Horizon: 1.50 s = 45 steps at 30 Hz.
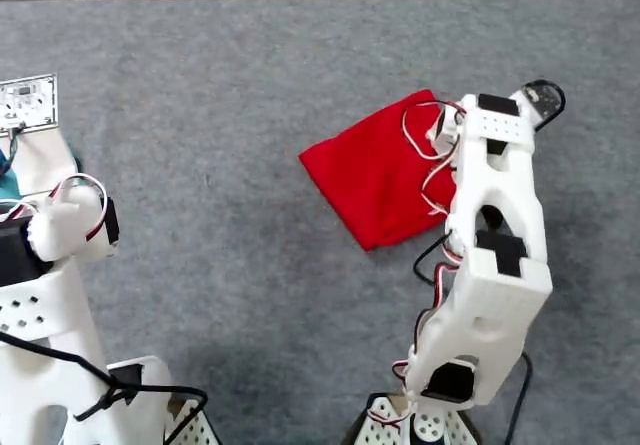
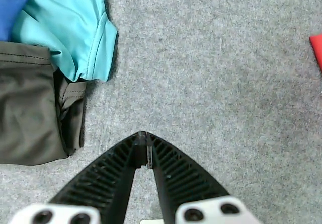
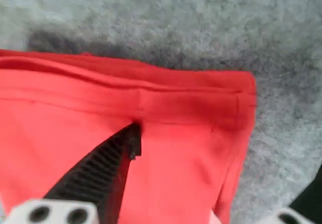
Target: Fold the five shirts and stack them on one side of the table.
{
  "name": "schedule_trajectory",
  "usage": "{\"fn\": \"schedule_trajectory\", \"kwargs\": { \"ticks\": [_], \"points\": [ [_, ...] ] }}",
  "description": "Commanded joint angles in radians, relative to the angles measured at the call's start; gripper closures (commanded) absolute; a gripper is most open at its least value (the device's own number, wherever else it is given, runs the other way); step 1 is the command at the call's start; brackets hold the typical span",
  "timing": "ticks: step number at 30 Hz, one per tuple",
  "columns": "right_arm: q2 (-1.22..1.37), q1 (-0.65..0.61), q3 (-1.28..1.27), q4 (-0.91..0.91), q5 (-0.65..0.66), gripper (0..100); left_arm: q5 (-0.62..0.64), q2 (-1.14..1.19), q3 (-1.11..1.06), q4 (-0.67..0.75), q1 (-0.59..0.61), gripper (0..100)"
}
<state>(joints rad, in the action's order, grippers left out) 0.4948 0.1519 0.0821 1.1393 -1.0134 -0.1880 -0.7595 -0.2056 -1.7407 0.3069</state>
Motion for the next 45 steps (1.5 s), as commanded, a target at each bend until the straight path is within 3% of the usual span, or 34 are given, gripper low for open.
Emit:
{"fn": "schedule_trajectory", "kwargs": {
  "ticks": [1, 16, 26, 29, 35, 45],
  "points": [
    [0.031, -0.013, 0.076, -0.011, -0.009, 49.4, 0.000, -0.016, 0.000, 0.006, 0.009, 98],
    [0.171, -0.015, 0.176, -0.005, -0.003, 50.1, 0.000, -0.016, -0.002, 0.006, 0.009, 98],
    [0.176, -0.015, 0.176, -0.006, 0.008, 81.1, 0.000, -0.016, -0.008, 0.006, 0.009, 98],
    [0.176, -0.015, 0.176, -0.005, 0.052, 85.8, 0.000, -0.016, -0.006, 0.006, 0.009, 98],
    [0.170, -0.012, 0.173, 0.012, 0.057, 86.4, 0.000, -0.016, -0.006, 0.006, 0.009, 98],
    [0.171, -0.005, 0.303, 0.239, 0.058, 86.4, 0.000, -0.016, -0.002, 0.006, 0.009, 98]
  ]
}}
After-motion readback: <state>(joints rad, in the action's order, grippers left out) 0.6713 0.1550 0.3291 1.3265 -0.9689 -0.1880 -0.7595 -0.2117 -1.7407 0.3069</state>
